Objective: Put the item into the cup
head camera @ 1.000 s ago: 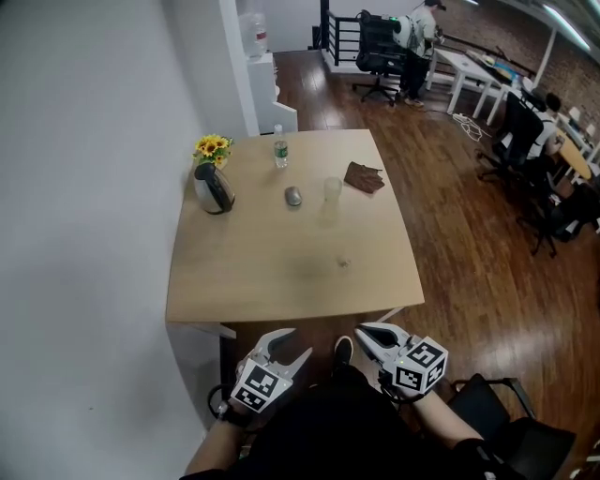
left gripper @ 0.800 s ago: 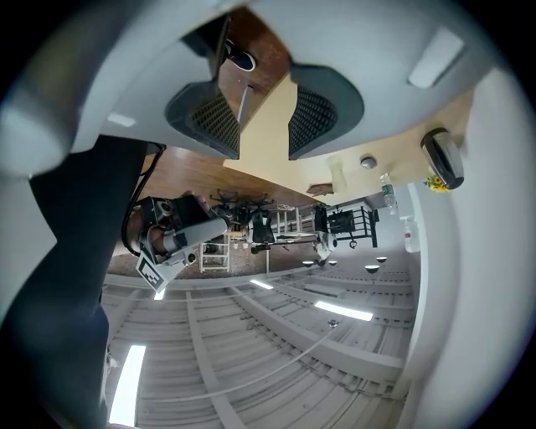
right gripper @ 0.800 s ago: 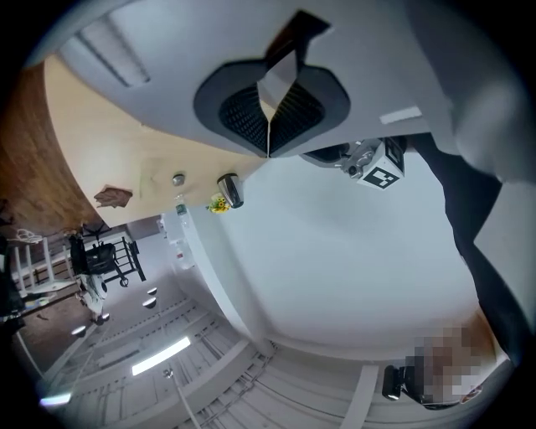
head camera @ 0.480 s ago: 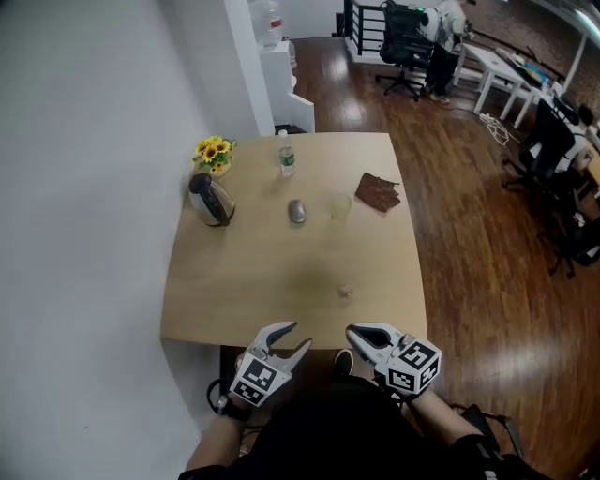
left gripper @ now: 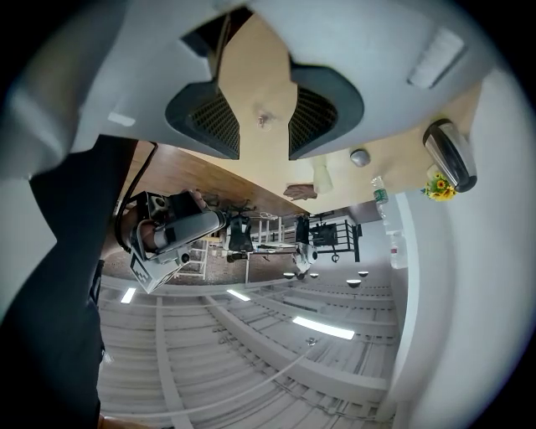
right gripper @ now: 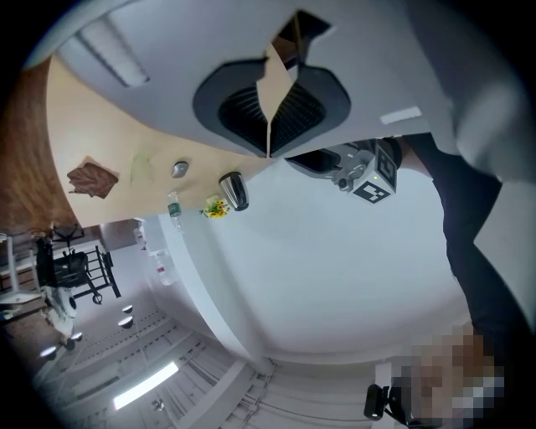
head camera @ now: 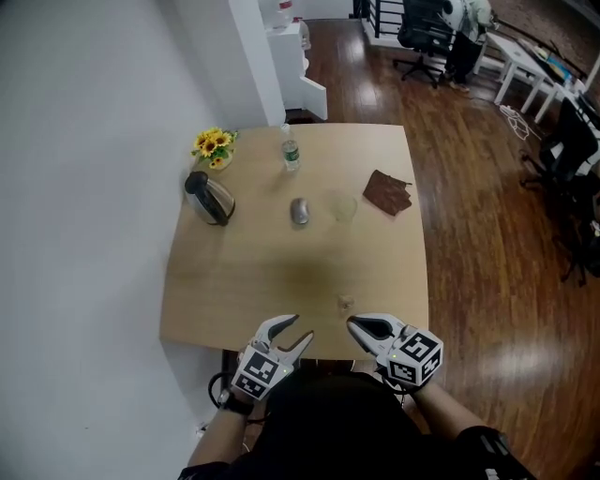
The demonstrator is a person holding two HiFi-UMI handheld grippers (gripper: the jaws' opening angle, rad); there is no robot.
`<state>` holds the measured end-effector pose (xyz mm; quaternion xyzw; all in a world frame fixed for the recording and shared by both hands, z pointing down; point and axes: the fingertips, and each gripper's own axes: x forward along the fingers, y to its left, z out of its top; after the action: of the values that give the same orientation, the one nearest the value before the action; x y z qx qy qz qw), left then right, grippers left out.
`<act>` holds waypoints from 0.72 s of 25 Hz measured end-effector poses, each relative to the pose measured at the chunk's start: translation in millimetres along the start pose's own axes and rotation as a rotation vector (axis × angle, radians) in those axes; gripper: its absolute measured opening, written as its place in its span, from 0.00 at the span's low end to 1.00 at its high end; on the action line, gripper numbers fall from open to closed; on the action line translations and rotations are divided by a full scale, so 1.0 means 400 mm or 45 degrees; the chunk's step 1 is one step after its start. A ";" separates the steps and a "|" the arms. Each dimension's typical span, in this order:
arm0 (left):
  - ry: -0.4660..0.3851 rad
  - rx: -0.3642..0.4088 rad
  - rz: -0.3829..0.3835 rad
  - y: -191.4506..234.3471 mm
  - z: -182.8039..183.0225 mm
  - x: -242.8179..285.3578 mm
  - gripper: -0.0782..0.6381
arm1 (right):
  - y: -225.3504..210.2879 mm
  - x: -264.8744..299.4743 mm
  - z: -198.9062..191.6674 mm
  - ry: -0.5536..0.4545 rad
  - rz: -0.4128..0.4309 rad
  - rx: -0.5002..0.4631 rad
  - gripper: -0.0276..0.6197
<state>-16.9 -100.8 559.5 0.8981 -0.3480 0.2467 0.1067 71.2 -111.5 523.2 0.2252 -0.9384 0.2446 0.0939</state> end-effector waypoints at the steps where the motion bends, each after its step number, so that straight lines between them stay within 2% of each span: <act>1: 0.002 0.001 -0.002 0.005 0.001 0.008 0.36 | -0.010 0.002 0.000 0.004 -0.005 0.000 0.07; 10: 0.039 0.047 -0.065 0.070 -0.009 0.078 0.36 | -0.102 0.075 -0.014 0.152 -0.098 -0.176 0.12; 14: 0.053 0.049 -0.102 0.092 -0.027 0.118 0.36 | -0.186 0.129 -0.101 0.312 -0.161 -0.228 0.15; 18: 0.111 0.025 -0.121 0.124 -0.093 0.153 0.36 | -0.265 0.192 -0.209 0.479 -0.200 -0.309 0.18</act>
<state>-25.4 -158.8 624.1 0.9031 -0.2975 0.2838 0.1244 58.6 -180.9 661.6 0.2351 -0.9065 0.1597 0.3122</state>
